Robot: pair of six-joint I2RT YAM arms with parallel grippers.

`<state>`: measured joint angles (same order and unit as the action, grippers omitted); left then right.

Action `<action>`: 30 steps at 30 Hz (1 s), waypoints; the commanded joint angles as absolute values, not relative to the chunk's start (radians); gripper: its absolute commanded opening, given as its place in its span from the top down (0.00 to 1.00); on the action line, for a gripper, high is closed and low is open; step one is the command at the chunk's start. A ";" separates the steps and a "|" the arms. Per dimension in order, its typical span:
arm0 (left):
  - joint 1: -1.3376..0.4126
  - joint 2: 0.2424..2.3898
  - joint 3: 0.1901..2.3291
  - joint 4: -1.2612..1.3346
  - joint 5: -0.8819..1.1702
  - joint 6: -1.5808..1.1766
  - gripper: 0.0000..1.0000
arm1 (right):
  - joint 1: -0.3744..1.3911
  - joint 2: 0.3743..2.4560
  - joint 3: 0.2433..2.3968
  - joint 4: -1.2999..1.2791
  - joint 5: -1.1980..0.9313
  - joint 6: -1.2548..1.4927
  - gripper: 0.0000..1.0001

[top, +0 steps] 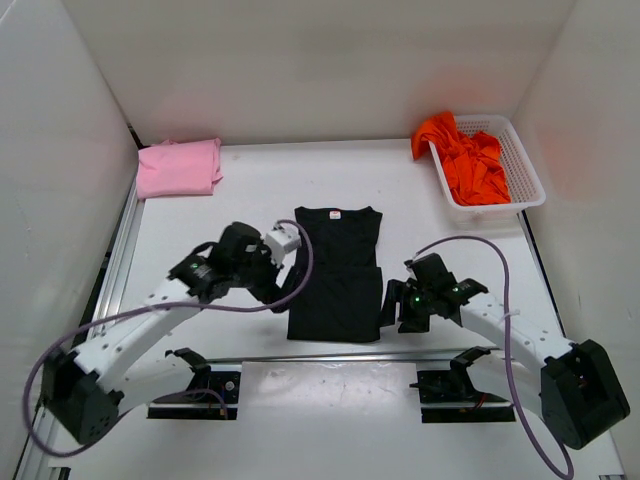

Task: Fold and stack the t-shirts
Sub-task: Grab one side of the 2/3 rectangular tshirt with both arms

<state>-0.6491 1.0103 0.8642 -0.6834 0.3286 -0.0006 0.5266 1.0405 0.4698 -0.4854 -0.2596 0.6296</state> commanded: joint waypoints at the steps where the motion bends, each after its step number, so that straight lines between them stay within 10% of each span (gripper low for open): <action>1: -0.640 1.069 0.756 -0.600 0.414 0.000 0.06 | 0.549 0.997 0.428 -0.395 -0.247 0.733 0.28; 4: -0.640 1.133 0.717 -0.586 0.430 0.000 0.18 | 0.561 0.997 0.414 -0.362 -0.256 0.779 0.30; 23: -0.726 1.377 0.572 -0.505 0.532 0.000 0.09 | 0.702 1.028 0.376 -0.344 -0.186 0.887 0.46; 30: -0.726 1.453 0.603 -0.495 0.564 0.000 0.35 | 0.703 1.028 0.367 -0.334 -0.175 0.897 0.50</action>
<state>-0.7193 1.4120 0.6289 -0.4870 0.5888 -0.0223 0.6964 1.0218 0.3801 -0.3550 -0.2043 0.8860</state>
